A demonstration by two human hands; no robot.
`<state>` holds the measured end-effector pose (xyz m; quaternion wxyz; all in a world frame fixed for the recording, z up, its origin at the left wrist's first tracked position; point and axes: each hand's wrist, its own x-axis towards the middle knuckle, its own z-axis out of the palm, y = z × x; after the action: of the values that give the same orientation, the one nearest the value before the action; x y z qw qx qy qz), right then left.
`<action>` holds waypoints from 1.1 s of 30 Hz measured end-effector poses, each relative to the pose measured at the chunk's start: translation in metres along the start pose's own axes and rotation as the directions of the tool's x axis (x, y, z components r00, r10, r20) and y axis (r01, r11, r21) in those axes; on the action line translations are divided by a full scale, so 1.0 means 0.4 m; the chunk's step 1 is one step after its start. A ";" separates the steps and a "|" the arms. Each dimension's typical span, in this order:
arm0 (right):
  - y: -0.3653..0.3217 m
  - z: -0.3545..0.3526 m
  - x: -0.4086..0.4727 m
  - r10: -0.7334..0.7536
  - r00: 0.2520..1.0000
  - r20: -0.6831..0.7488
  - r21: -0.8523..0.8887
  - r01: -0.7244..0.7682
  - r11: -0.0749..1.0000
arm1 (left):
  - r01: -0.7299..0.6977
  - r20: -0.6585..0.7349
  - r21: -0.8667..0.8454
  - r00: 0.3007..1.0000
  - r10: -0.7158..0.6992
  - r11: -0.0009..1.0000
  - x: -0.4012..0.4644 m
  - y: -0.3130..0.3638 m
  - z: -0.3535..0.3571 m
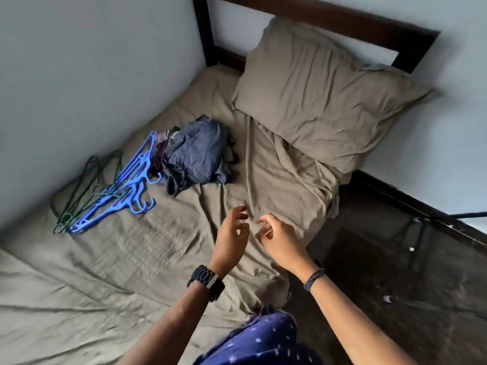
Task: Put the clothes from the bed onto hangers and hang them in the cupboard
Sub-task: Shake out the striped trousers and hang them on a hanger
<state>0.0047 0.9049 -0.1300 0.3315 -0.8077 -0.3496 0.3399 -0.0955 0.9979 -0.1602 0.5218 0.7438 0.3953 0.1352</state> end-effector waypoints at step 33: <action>0.120 0.673 0.855 0.022 0.910 -0.413 0.135 0.037 0.990 | -0.279 0.161 0.843 0.946 0.280 0.460 0.837 -0.747 -0.333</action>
<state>-0.0101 1.2295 -0.4234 0.4550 -0.8347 -0.2500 0.1835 -0.0927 1.3740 -0.4388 0.0567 0.9575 0.2828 0.0063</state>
